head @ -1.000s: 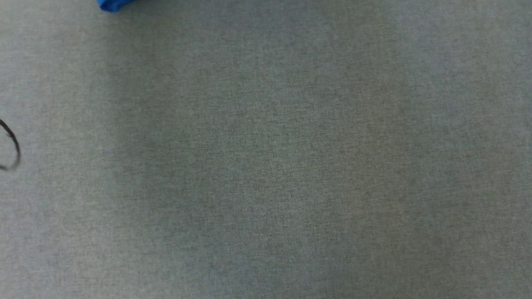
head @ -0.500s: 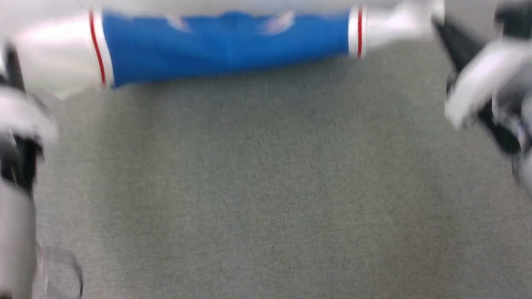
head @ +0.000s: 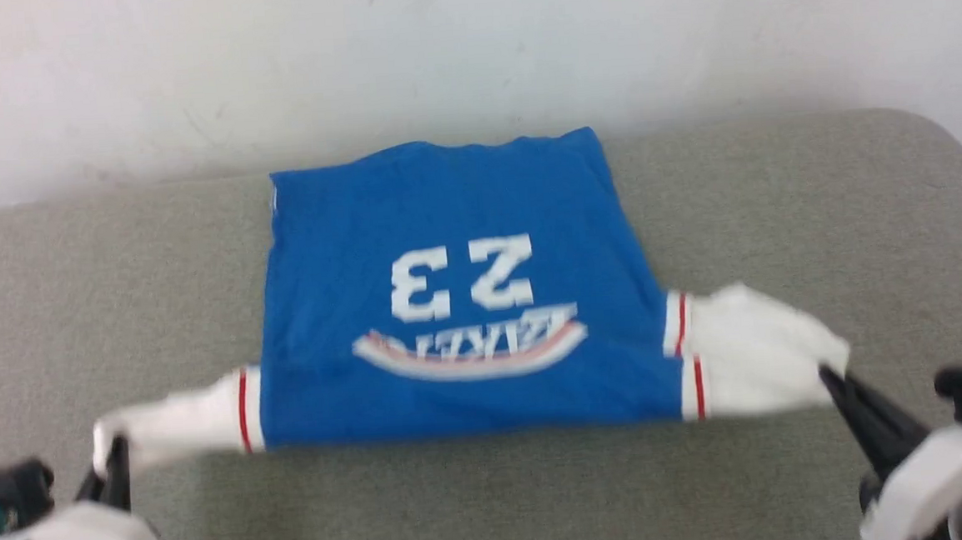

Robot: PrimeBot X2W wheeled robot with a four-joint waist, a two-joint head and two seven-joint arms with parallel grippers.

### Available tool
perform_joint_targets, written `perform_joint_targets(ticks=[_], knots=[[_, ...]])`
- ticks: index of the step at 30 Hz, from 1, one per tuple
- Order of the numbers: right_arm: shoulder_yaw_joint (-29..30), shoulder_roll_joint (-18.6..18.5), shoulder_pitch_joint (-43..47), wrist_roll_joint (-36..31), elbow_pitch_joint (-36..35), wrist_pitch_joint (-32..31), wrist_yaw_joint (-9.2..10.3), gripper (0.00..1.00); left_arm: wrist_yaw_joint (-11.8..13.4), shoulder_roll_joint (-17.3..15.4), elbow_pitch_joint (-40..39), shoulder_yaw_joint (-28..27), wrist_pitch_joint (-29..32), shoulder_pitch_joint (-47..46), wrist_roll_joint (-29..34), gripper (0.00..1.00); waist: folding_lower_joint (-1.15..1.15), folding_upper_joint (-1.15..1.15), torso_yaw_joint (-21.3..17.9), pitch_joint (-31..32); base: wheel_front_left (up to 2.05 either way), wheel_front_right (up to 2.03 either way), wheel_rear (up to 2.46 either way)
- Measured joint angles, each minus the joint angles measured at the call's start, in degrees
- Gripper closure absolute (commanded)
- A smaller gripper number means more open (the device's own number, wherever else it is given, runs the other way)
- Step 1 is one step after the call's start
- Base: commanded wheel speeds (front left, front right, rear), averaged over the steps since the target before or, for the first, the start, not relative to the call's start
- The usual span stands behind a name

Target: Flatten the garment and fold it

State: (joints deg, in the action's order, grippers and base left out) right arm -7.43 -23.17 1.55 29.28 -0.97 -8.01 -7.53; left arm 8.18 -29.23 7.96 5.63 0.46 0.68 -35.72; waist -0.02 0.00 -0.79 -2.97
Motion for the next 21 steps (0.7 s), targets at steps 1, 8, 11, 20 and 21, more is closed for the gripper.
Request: perform_joint_targets(ticks=[1, 8, 11, 20, 21], knots=[[1.5, 1.1, 3.0, -0.5, -2.2, -1.4, 0.00, 1.00, 1.3, -0.4, -3.0, -0.4, 1.5, 3.1, -0.1, 1.00, 0.00, 0.00, -0.2, 0.2, 0.00, 0.00, 0.00], [8.9, 9.9, 19.1, -3.9, -11.3, -9.4, 0.00, 1.00, 8.3, -2.0, -15.1, -0.8, 9.2, 19.6, 0.0, 1.00, 0.01, 0.00, -1.0, 1.1, 0.00, 0.00, 0.00], [10.5, 13.6, 23.5, -4.0, -11.5, -12.8, 0.00, 1.00, 10.2, -1.9, -16.4, -1.0, 9.9, 22.9, 0.0, 1.00, 0.02, 0.00, -1.1, 0.8, 0.00, 0.00, 0.00], [9.4, 17.8, 27.6, -5.7, -9.5, -18.5, 0.00, 0.00, 12.8, 1.3, -17.6, -0.5, 7.5, 27.1, 0.5, 1.00, 0.02, 0.00, -0.6, 0.6, 0.00, 0.00, 0.00], [9.5, 17.9, 27.2, -5.7, -10.2, -17.3, 0.00, 0.00, 12.9, 1.5, -17.8, -0.5, 7.1, 27.1, 0.5, 1.00, 0.03, 0.00, -0.3, 0.5, 0.00, 0.00, 0.00]])
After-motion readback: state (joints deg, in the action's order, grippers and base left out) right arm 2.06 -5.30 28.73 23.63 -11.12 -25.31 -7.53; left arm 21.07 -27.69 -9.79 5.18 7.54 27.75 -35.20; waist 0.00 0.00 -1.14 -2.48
